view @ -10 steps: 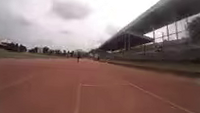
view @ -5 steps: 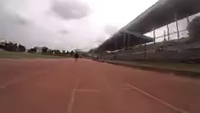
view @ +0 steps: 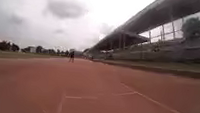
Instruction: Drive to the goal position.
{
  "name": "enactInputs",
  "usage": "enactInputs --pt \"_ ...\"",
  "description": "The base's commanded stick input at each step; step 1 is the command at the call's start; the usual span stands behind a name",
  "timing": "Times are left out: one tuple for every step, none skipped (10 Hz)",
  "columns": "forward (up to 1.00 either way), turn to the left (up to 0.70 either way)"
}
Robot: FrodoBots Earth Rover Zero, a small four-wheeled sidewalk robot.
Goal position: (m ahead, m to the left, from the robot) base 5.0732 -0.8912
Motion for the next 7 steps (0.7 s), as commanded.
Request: enactInputs --pt "0.7 0.0" --pt "0.7 0.0" --pt "0.7 0.0" --pt "0.7 0.0" --pt "0.7 0.0" --pt "0.7 0.0" --pt "0.7 0.0"
